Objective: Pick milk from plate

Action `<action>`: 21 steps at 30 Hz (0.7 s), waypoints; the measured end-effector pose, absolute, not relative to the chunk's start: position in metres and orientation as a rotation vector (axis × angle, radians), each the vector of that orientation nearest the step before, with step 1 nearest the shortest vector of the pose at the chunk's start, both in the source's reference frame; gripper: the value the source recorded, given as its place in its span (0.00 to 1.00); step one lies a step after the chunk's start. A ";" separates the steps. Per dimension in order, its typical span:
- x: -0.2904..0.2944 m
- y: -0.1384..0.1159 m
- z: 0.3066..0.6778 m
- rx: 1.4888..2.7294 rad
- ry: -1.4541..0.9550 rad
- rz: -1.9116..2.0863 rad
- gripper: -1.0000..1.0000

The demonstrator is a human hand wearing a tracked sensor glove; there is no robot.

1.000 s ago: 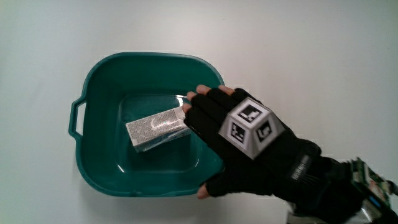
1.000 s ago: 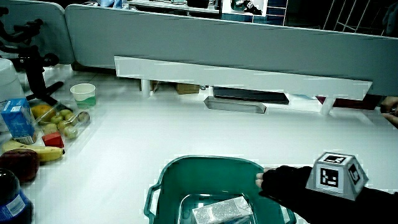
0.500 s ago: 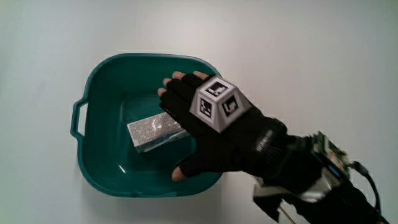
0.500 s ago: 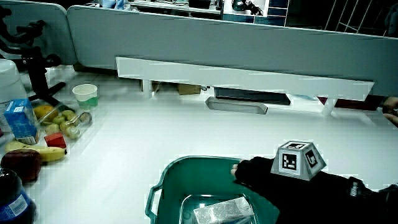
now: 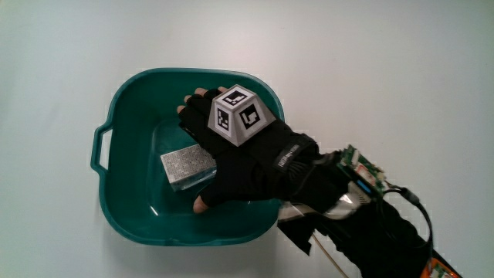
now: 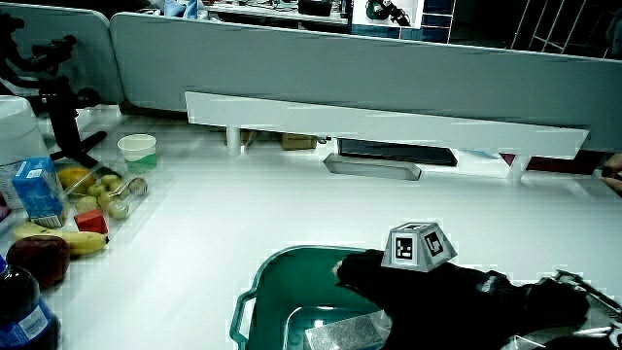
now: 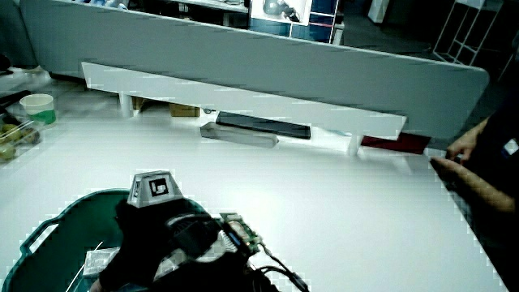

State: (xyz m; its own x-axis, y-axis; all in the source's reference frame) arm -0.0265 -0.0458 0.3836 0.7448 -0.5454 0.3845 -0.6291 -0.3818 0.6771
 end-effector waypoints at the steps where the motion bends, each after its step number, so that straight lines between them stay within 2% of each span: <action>1: -0.028 -0.046 0.384 2.078 -0.883 0.115 0.50; 10: -0.035 -0.045 0.389 2.081 -0.906 0.114 0.50; 21: -0.032 -0.048 0.388 2.137 -0.933 0.178 0.63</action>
State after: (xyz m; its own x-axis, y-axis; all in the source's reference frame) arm -0.0323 -0.0480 0.3880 0.7203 -0.5634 0.4047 -0.6727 -0.4248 0.6058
